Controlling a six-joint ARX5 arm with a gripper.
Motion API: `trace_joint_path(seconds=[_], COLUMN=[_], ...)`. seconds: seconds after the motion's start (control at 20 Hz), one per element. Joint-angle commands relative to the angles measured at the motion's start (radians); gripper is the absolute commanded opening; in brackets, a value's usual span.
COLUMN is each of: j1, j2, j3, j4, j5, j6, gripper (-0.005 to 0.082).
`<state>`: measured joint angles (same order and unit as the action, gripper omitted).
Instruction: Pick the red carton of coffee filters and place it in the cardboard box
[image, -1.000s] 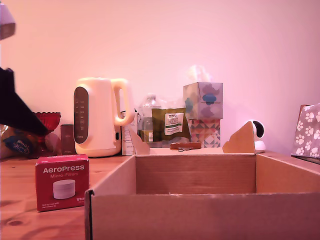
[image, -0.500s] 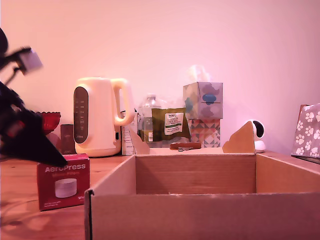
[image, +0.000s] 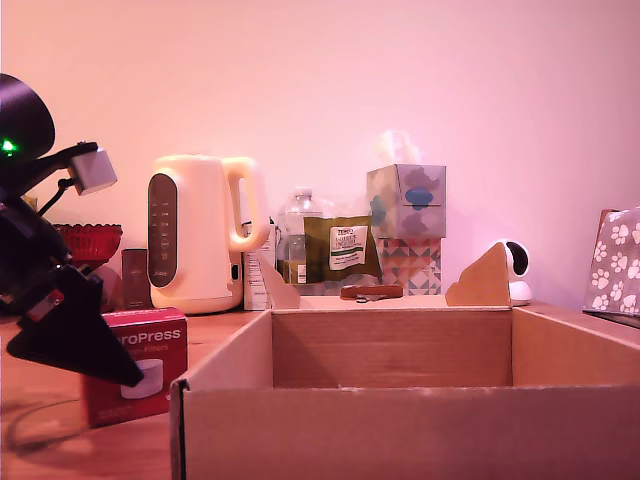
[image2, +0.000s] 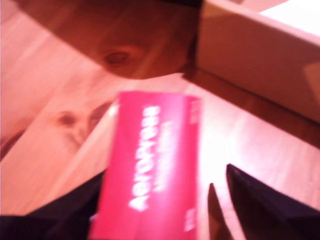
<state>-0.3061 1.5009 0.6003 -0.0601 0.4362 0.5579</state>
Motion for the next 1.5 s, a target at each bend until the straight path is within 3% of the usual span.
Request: trace_joint_path(seconds=[0.0, 0.2, 0.4, 0.55, 0.6, 0.65, 0.75, 0.8, 0.85, 0.95, 1.05, 1.25, 1.45], j1=[-0.005, -0.005, -0.005, -0.007, -0.014, -0.021, -0.035, -0.046, -0.065, -0.126, -0.211, -0.377, -0.486], j2=[-0.009, -0.110, -0.260, -0.370, -0.398, -0.419, -0.428, -0.425, -0.411, -0.381, -0.339, -0.220, -0.095], j3=[0.035, 0.116, 0.128, 0.128, 0.128, 0.128, 0.128, 0.128, 0.128, 0.128, 0.128, 0.128, 0.137], j4=[-0.054, -0.225, -0.339, -0.407, -0.412, -0.410, -0.374, -0.352, -0.320, -0.250, -0.151, 0.059, 0.166], j5=[0.000, -0.015, -0.071, -0.076, -0.062, -0.012, 0.132, 0.177, 0.204, 0.207, 0.191, 0.077, -0.012], j6=[-0.021, -0.055, -0.057, -0.057, -0.058, -0.069, -0.108, -0.174, -0.198, -0.233, -0.248, -0.314, -0.327], gripper=[0.0250, 0.0250, 0.0251, 0.0251, 0.0251, 0.0251, 0.0251, 0.0251, 0.0251, 0.0251, 0.0251, 0.0251, 0.0251])
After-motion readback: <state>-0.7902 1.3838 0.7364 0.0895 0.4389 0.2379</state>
